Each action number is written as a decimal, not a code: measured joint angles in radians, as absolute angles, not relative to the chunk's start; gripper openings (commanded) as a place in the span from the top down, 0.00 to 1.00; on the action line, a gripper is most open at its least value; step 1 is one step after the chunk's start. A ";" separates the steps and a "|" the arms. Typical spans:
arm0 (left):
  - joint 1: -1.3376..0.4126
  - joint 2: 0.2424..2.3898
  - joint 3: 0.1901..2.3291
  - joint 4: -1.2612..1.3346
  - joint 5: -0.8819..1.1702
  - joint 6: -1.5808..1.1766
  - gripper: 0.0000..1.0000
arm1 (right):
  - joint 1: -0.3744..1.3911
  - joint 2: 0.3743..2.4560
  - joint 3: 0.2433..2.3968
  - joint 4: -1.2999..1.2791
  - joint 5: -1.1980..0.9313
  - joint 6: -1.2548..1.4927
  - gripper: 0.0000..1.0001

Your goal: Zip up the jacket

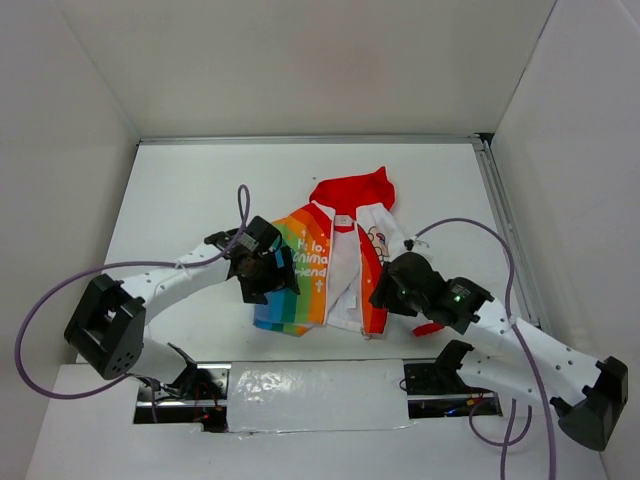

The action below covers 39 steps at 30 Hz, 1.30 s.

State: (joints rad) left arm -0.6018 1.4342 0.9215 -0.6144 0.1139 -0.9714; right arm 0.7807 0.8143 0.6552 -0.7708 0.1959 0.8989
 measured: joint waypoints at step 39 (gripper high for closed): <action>-0.859 1.590 1.081 -0.695 0.047 -0.997 0.07 | 0.904 1.229 0.689 -0.658 0.174 0.896 0.89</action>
State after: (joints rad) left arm -0.8589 1.5898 1.0805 -0.6949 0.0471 -0.9966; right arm 0.9035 1.2293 0.6888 -0.6579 0.1741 0.8959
